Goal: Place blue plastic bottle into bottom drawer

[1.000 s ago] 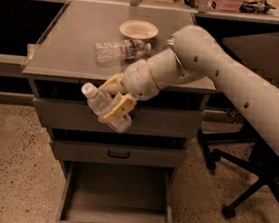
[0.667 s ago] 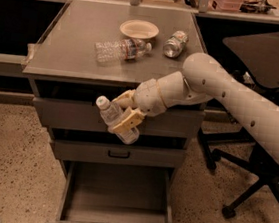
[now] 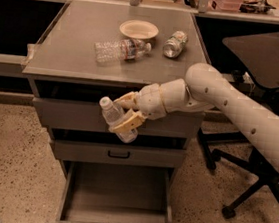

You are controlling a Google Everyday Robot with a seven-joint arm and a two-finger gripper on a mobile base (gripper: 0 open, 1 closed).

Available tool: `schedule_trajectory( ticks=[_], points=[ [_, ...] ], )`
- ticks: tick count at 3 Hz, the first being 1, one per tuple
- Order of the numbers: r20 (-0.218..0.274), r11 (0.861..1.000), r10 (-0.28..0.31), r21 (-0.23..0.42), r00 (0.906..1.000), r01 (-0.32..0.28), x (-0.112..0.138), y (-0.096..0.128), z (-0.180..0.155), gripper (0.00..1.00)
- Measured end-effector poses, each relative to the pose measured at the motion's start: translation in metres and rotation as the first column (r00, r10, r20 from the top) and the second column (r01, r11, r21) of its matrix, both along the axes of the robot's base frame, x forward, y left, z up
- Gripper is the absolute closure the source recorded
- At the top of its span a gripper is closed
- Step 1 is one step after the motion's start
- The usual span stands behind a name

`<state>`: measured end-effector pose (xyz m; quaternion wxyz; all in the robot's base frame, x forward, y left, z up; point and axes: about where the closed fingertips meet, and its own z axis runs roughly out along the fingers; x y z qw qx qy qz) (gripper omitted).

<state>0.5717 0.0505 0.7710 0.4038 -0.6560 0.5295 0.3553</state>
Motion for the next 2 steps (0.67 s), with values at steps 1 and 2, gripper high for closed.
schedule_trajectory(
  ticks=[1,2],
  points=[
    [0.034,0.984,-0.098,0.150,0.9947,0.092,0.012,-0.020,-0.045,1.00],
    [-0.014,0.951,-0.219,0.221,0.9756,0.217,0.009,-0.052,-0.103,1.00]
  ],
)
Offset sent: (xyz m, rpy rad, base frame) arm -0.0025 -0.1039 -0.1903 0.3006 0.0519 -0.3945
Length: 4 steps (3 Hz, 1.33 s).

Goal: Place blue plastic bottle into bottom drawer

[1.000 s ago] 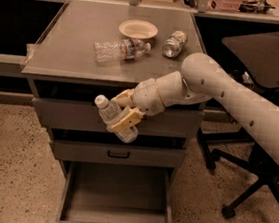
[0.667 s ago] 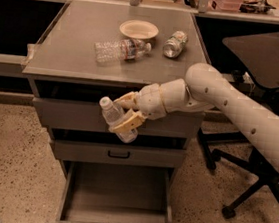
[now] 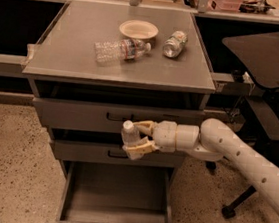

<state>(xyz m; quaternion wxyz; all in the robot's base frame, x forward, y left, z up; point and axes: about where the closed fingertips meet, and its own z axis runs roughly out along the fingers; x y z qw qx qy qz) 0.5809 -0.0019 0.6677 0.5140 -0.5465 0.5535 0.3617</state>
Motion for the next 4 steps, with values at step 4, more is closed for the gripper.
schedule_trajectory(
  ticks=[4],
  points=[
    [-0.194,0.984,-0.011,0.175,0.9809,0.045,-0.012,-0.012,-0.197,1.00]
  ],
)
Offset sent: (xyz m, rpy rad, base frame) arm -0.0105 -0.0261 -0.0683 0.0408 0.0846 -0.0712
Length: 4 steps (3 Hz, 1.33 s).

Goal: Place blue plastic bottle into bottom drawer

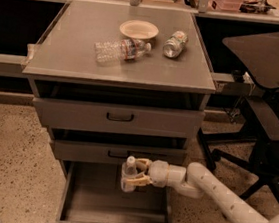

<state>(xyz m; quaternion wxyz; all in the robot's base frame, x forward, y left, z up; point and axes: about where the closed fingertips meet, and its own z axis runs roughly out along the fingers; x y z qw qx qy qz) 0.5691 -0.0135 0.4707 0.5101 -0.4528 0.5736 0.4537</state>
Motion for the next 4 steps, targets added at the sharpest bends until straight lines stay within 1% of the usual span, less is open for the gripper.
schedule_trajectory(
  ticks=[1,2,3,4],
  points=[
    [-0.056,0.999,0.014,0.048,0.9983,-0.012,-0.010,0.003,-0.087,1.00],
    [-0.071,0.996,0.066,0.072,0.9953,-0.061,-0.022,0.018,-0.124,1.00],
    [-0.069,0.995,0.070,0.074,0.9952,-0.065,-0.021,0.018,-0.123,1.00],
    [-0.056,0.999,0.020,0.032,0.9982,-0.018,-0.002,0.027,-0.154,1.00]
  ],
)
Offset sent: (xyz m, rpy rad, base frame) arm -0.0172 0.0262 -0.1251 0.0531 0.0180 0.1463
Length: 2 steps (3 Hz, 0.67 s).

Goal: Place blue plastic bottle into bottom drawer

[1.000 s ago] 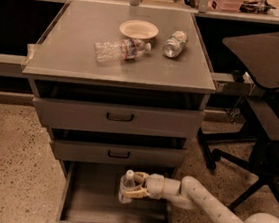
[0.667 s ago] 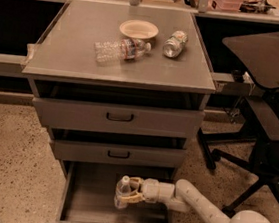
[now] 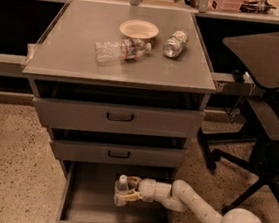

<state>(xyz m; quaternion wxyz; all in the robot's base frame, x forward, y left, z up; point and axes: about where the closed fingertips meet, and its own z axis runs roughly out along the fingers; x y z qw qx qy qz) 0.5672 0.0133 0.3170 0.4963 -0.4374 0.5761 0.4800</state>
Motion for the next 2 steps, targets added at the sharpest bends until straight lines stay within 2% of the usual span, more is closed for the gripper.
schedule_trajectory(
  ticks=[1,2],
  points=[
    [0.017,0.999,-0.024,-0.033,0.9995,0.025,0.012,0.006,-0.020,1.00],
    [0.095,0.994,0.011,-0.108,0.9954,-0.001,0.024,0.032,-0.048,1.00]
  ],
)
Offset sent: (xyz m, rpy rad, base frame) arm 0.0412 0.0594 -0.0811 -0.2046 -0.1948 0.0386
